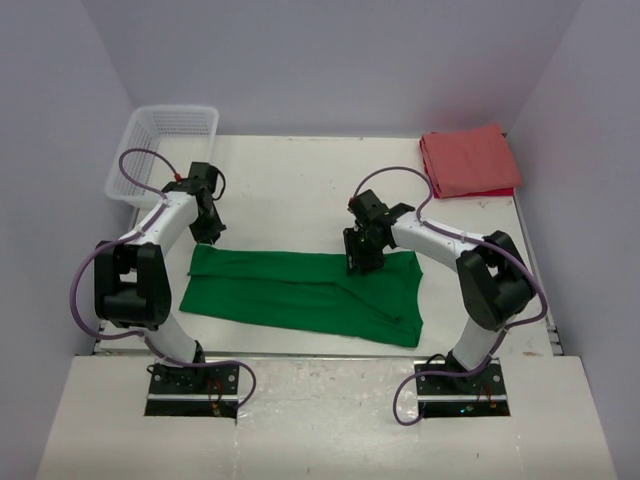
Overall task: Fold and stack the t-shirts
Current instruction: Fold the other side of the tshirt into a rectangle, then rotate the tshirt 90 degrees
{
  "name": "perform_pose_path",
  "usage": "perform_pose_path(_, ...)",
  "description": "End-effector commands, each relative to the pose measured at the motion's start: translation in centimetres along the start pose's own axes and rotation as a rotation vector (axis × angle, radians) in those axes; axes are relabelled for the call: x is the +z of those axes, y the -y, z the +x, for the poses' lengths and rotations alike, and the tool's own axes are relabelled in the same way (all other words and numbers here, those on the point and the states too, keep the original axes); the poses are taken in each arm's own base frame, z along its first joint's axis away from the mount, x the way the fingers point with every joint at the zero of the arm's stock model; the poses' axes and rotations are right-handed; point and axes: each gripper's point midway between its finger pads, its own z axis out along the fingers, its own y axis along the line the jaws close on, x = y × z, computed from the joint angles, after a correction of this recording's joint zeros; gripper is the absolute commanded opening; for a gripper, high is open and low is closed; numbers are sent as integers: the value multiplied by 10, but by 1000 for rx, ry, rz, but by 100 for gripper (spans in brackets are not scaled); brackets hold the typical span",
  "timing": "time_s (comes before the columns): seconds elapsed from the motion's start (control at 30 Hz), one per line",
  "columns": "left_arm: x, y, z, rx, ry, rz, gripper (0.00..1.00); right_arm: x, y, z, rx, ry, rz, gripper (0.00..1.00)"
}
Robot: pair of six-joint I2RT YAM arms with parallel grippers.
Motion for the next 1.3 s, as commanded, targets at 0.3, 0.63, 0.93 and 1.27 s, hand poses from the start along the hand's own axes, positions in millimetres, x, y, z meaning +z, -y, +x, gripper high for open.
perform_pose_path(0.3,-11,3,-5,31,41,40,0,2,3,6,6,15,-7,31)
perform_pose_path(0.63,-9,-1,4,35,34,40,0,-8,-7,25,-36,16,-1,0)
perform_pose_path(0.93,-4,-6,16,45,26,40,0,-31,-40,93,-121,1,14,25)
perform_pose_path(1.27,-6,6,17,49,17,47,0,-55,-24,80,-143,92,185,51)
